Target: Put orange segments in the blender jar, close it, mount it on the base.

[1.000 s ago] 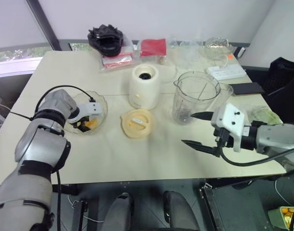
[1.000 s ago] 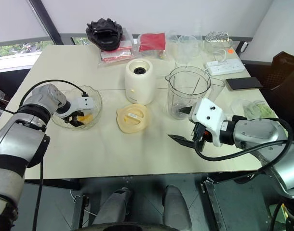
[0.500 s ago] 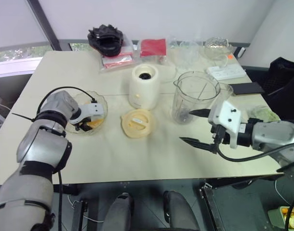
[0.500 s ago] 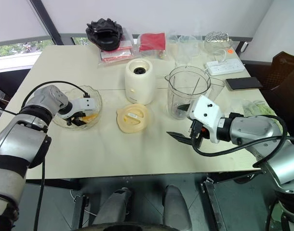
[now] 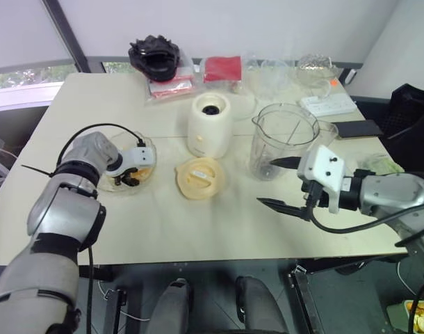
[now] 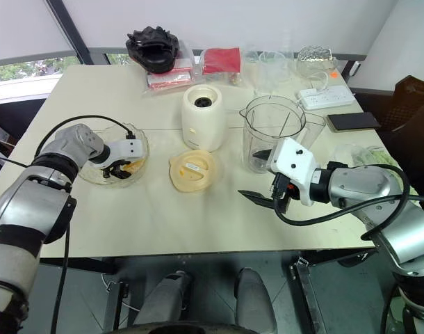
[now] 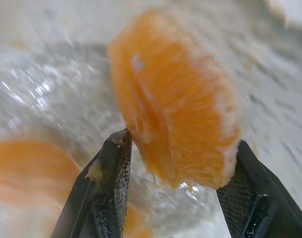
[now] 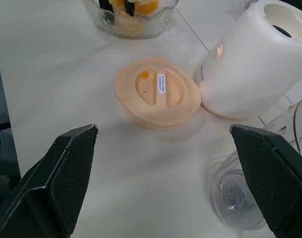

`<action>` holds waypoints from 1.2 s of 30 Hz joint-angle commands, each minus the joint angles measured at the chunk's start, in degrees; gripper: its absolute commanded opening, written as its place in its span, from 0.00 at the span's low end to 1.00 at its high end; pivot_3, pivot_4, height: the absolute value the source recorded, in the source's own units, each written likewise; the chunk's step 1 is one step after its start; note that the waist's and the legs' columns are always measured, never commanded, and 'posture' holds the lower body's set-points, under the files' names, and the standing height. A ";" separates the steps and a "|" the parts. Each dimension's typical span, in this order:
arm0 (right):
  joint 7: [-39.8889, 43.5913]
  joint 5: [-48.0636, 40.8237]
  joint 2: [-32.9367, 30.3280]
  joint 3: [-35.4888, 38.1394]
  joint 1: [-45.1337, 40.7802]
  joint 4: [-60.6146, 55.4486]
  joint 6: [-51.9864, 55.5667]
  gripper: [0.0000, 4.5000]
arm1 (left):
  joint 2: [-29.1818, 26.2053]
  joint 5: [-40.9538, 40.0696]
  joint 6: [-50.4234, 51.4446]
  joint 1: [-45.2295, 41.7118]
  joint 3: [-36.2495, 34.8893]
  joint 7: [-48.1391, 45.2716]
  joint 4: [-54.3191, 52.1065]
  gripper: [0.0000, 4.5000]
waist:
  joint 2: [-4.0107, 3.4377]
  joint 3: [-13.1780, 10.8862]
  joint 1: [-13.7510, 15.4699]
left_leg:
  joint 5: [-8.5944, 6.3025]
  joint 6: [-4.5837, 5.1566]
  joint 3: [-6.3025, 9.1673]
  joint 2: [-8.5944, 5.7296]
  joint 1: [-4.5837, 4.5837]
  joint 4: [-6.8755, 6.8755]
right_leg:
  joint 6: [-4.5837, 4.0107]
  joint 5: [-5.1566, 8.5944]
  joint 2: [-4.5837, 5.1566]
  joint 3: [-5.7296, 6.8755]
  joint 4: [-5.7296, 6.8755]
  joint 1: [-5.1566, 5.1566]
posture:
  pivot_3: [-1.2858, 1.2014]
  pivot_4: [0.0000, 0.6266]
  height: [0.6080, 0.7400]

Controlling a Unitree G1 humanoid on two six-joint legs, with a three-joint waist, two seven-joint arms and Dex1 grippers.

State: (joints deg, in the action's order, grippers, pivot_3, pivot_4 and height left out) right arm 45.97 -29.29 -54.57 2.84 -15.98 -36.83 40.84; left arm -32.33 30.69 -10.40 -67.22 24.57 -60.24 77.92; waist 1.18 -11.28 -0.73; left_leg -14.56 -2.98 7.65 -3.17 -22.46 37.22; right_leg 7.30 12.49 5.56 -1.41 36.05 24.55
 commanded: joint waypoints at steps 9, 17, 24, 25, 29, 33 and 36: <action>0.88 1.53 0.85 -0.37 -2.66 1.14 -1.98 1.00 | 0.79 -0.33 -8.72 -0.97 -0.95 3.22 -0.40 0.54 | 0.00 0.00 0.10 | 0.00 0.00 0.00 -0.02 0.00 0.01 | 0.00 0.00 0.00 0.00 0.00 -0.01 | 0.52 0.24 1.00; 1.60 2.15 1.01 -0.90 -3.52 2.12 -2.74 1.00 | -0.19 0.61 -7.34 0.17 -0.52 1.84 -0.18 0.54 | 0.00 0.00 -0.04 | 0.00 0.00 0.00 -0.02 0.00 0.01 | 0.01 -0.01 0.00 0.00 0.00 -0.02 | 0.52 0.24 1.00; 1.56 2.50 1.26 -1.03 -3.64 2.06 -2.81 1.00 | 0.01 0.27 -6.10 0.66 -0.86 1.34 -0.20 0.15 | -0.03 0.03 -0.01 | 0.00 0.00 0.00 -0.02 0.02 0.01 | 0.01 -0.01 0.00 0.00 0.01 -0.02 | 0.52 0.24 1.00; 1.55 2.57 1.29 -1.04 -3.66 2.10 -2.83 1.00 | 0.09 0.18 -6.04 0.67 -0.93 1.38 -0.23 0.15 | -0.03 0.03 0.00 | 0.00 0.00 0.00 -0.02 0.03 0.01 | 0.01 -0.01 0.00 0.00 0.02 -0.04 | 0.52 0.24 1.00; 1.42 2.62 1.40 -1.01 -3.61 1.97 -2.77 1.00 | 0.22 -0.11 -5.58 0.65 -1.11 1.31 -0.29 0.15 | -0.03 0.03 -0.04 | 0.00 0.00 0.00 -0.02 0.03 0.02 | 0.01 -0.01 0.00 0.00 0.02 -0.04 | 0.52 0.24 1.00; 1.29 2.88 1.77 -1.23 -3.81 2.06 -2.78 1.00 | -0.69 -1.13 -5.06 0.18 -2.12 0.81 -0.39 0.15 | -0.03 0.03 -0.06 | 0.00 0.00 0.00 -0.02 0.04 0.02 | 0.01 -0.01 0.00 0.00 0.02 -0.04 | 0.52 0.24 1.00; 1.20 3.16 2.25 -1.35 -3.84 2.02 -2.86 1.00 | -1.87 -4.16 -4.59 -0.52 -5.07 -0.63 -0.92 0.15 | -0.02 0.02 -0.08 | 0.00 0.00 0.01 -0.02 0.04 0.02 | 0.01 -0.01 0.00 0.00 0.03 -0.04 | 0.52 0.24 1.00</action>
State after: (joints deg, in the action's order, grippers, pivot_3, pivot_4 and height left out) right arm 47.44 -26.09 -52.76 0.76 -18.67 -33.94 38.97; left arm -32.80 29.14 -15.14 -66.90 21.59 -59.99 77.82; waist 1.16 -11.26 -0.80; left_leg -14.56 -2.98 7.66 -3.18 -22.43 37.25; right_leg 7.31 12.48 5.56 -1.41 36.08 24.51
